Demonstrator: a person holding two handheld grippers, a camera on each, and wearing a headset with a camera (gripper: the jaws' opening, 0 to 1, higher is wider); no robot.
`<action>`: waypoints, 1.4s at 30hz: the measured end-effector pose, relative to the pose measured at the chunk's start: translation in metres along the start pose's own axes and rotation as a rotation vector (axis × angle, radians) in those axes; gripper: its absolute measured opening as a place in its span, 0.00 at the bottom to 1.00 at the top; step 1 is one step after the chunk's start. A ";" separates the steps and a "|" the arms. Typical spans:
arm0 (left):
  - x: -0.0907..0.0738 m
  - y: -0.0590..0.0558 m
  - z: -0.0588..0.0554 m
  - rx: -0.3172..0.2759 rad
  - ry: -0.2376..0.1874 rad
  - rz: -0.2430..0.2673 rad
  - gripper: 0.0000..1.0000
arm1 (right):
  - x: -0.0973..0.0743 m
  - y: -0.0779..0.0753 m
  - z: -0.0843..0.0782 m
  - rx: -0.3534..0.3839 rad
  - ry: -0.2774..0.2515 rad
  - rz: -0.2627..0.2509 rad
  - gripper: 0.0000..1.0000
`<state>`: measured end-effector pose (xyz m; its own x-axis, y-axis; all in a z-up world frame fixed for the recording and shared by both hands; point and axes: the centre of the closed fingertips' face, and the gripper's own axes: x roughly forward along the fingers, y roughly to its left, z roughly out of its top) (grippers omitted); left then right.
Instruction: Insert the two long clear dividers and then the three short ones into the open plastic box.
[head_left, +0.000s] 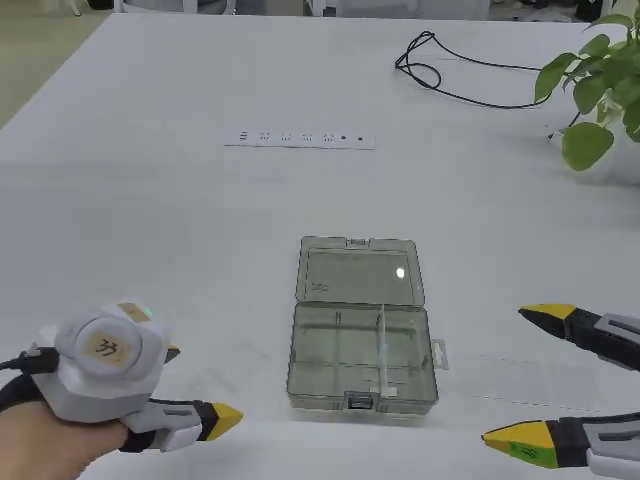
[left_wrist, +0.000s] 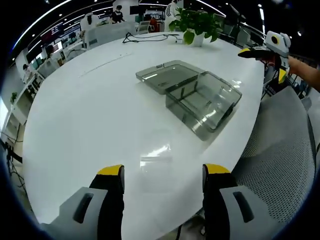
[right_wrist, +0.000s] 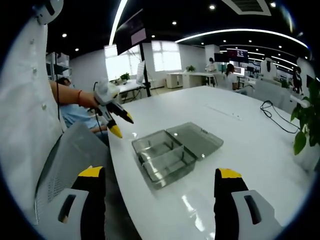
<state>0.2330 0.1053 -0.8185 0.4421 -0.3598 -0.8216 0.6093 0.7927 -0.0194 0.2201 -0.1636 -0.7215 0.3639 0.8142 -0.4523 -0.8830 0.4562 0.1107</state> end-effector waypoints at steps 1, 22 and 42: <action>0.002 0.001 -0.002 -0.006 0.017 0.011 0.60 | 0.000 0.000 0.000 0.000 -0.003 -0.002 0.90; 0.023 0.005 -0.024 -0.020 0.167 0.053 0.47 | -0.005 0.001 -0.007 -0.017 -0.036 -0.008 0.90; 0.025 0.006 -0.020 -0.034 0.191 0.038 0.32 | -0.007 0.003 -0.010 -0.011 -0.041 -0.024 0.89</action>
<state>0.2344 0.1113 -0.8504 0.3291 -0.2318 -0.9154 0.5706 0.8212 -0.0028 0.2120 -0.1710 -0.7265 0.3969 0.8173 -0.4178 -0.8768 0.4722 0.0907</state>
